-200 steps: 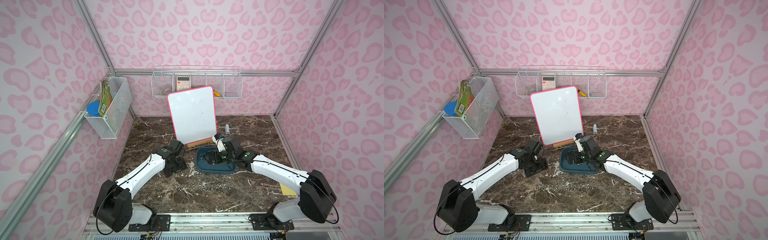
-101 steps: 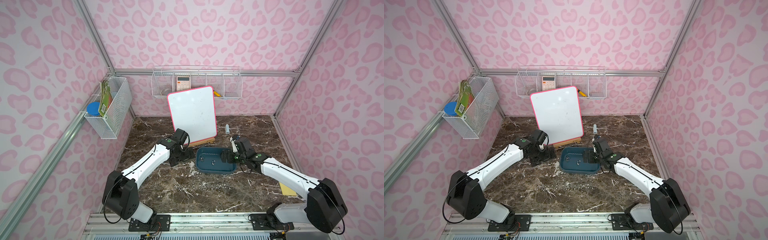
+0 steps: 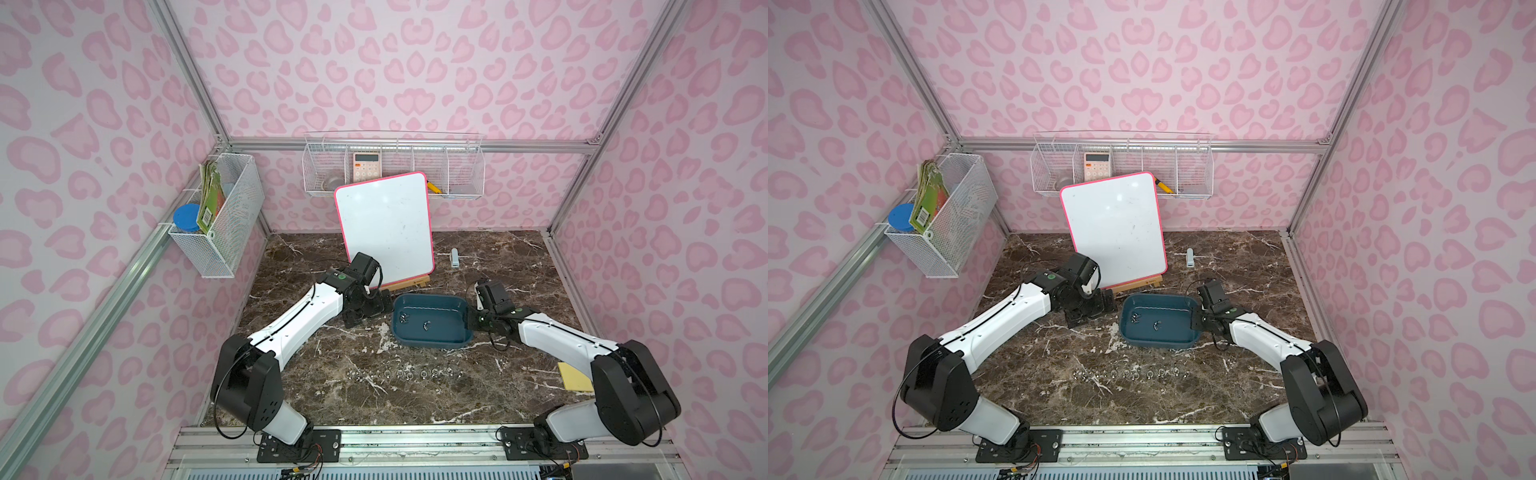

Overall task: Take out the wing nut from the storage box
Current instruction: Adjust the storage box at the center of the board.

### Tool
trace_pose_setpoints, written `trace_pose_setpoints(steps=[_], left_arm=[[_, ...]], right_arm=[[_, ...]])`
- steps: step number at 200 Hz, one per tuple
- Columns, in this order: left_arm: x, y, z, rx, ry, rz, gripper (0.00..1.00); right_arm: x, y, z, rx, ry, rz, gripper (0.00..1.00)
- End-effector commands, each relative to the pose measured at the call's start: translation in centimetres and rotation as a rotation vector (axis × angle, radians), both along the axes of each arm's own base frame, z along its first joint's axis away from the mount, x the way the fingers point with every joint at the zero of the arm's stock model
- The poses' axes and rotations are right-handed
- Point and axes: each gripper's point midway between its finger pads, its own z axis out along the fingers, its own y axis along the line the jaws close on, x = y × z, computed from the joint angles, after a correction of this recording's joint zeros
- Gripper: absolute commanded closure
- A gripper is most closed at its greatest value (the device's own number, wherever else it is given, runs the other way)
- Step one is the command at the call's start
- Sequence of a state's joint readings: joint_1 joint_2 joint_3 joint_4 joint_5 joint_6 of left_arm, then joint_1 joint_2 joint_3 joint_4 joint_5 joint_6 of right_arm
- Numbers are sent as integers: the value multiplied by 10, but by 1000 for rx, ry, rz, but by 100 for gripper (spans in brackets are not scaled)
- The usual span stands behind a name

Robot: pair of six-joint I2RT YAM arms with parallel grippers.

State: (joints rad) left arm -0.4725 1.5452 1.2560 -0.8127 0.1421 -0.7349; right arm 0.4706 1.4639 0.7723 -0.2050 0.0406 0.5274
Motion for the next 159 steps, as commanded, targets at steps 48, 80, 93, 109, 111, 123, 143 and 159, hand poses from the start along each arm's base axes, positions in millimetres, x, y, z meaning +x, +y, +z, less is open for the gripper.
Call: trace_pose_setpoints(steps=[48, 80, 93, 109, 111, 123, 143, 159], left_arm=[[-8, 5, 10, -9, -47, -17, 2], [-11, 7, 12, -22, -77, -26, 2], [-12, 6, 12, -30, -86, -34, 2], [-13, 3, 14, -50, -98, -45, 2], [-13, 3, 14, -51, -101, -46, 2], [-14, 1, 16, -70, -111, -56, 2], [-16, -1, 16, -93, -131, -66, 1], [-18, -3, 13, -119, -149, -67, 2]], right_arm=[[9, -1, -14, -55, 86, -23, 100], [1, -2, -13, -79, 203, -5, 100], [-2, -3, -10, -85, 247, 3, 100], [-5, -5, -7, -83, 321, 14, 100], [-5, -5, -6, -80, 326, 18, 100], [-10, -5, -5, -77, 386, 54, 100], [-20, -1, -3, -77, 470, 122, 100], [-34, 2, -5, -61, 543, 168, 100]])
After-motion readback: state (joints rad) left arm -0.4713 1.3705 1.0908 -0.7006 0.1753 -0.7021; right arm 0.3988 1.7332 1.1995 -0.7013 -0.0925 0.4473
